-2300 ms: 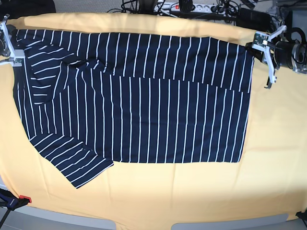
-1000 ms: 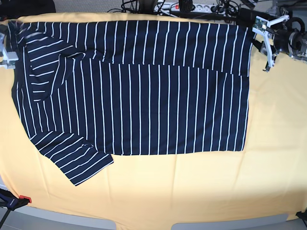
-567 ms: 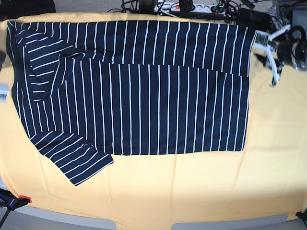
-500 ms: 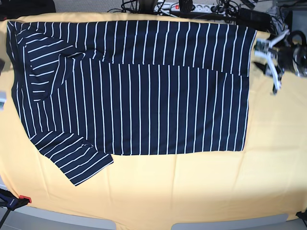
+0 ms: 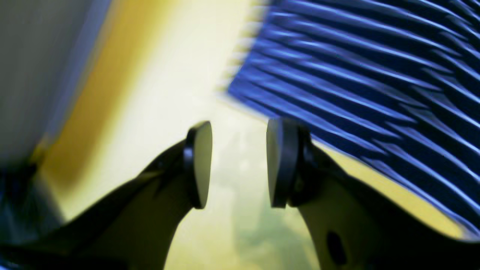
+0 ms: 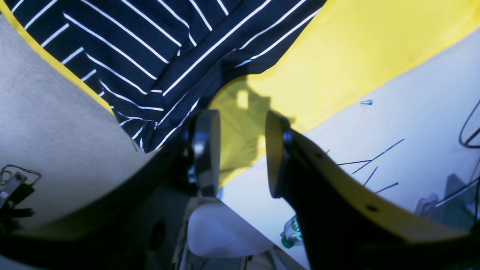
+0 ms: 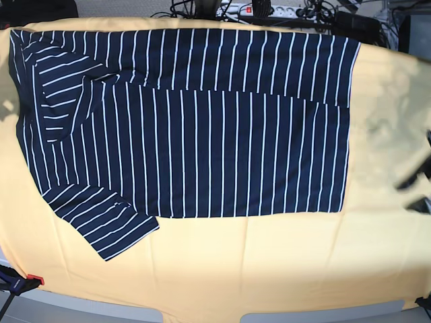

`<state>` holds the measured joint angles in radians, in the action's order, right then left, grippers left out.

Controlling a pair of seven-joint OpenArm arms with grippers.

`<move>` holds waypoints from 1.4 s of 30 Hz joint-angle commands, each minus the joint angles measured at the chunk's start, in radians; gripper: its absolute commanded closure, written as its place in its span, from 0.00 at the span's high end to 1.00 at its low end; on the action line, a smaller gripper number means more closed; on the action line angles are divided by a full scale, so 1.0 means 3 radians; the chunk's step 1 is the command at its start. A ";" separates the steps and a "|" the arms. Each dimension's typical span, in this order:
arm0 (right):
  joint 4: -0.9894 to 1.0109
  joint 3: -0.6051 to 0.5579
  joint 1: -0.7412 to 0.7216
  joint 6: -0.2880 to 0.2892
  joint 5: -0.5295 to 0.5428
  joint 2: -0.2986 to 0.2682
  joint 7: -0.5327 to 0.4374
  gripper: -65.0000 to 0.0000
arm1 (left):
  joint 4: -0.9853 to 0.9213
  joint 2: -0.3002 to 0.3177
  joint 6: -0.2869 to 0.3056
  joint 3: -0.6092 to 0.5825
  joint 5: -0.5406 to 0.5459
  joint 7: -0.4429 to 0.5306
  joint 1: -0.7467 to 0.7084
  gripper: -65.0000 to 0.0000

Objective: Fold the T-shirt properly
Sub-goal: 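Move both grippers to the hem corners of the shirt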

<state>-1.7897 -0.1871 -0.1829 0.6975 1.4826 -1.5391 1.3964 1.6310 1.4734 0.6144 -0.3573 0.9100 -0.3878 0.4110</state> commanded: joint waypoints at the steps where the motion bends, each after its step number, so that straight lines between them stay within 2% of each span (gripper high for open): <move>1: -0.0005 0.0053 -0.0056 0.0002 0.0003 -0.0019 0.0000 0.35 | -0.0214 -0.0092 0.0005 0.0038 0.0103 0.0043 0.0084 0.39; 6: -0.0004 0.0053 -0.0056 0.0002 0.0003 -0.0019 0.0000 0.35 | -0.1411 -0.0782 0.0014 0.0038 0.0431 -0.0028 0.0333 0.39; 10: -0.0004 0.0053 -0.0053 0.0002 -0.0397 0.0024 0.0000 0.35 | -0.2337 -0.1320 0.0114 0.0038 0.0621 -0.0056 0.0537 0.39; 13: -0.0004 0.0053 -0.0056 -0.0005 -0.0647 0.0072 -0.0150 0.35 | -0.2939 -0.1685 0.0279 0.0038 0.0669 -0.0057 0.0689 0.39; 18: -0.0004 0.0053 -0.0055 -0.0112 -0.0858 0.0111 -0.0229 0.35 | -0.3454 -0.2190 0.0279 0.0038 0.0661 -0.0065 0.0793 0.39; 21: -0.0004 0.0053 -0.0056 -0.0182 -0.0978 0.0142 -0.0229 0.35 | -0.3531 -0.2438 0.0279 0.0038 0.0589 -0.0142 0.0792 0.44; 26: -0.0004 0.0053 -0.0047 -0.0243 -0.1030 0.0239 -0.0230 0.35 | -0.3549 -0.2742 0.0279 0.0038 0.0486 -0.0273 0.0792 0.46; 32: -0.0004 0.0053 -0.0047 -0.0243 -0.1030 0.0370 -0.0230 0.35 | -0.3549 -0.2968 0.0279 0.0038 0.0444 -0.0287 0.0792 0.46; 38: -0.0004 0.0053 -0.0046 -0.0245 -0.1029 0.0544 -0.0230 0.35 | -0.3548 -0.3187 0.0279 0.0038 0.0460 -0.0544 0.0793 0.46; 40: -0.0004 0.0053 -0.0047 -0.0245 -0.1029 0.0626 -0.0230 0.35 | -0.3548 -0.3192 0.0279 0.0038 0.0459 -0.0505 0.0802 0.42; 42: -0.0004 0.0053 -0.0047 -0.0245 -0.1031 0.0717 -0.0234 0.35 | -0.3546 -0.3173 0.0279 0.0038 0.0445 -0.0495 0.0834 0.27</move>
<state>-1.7878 -0.1871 -0.1802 0.6281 1.1770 -1.2945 1.3277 0.5617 0.5041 0.6937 -0.3462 1.0615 -0.5137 0.6399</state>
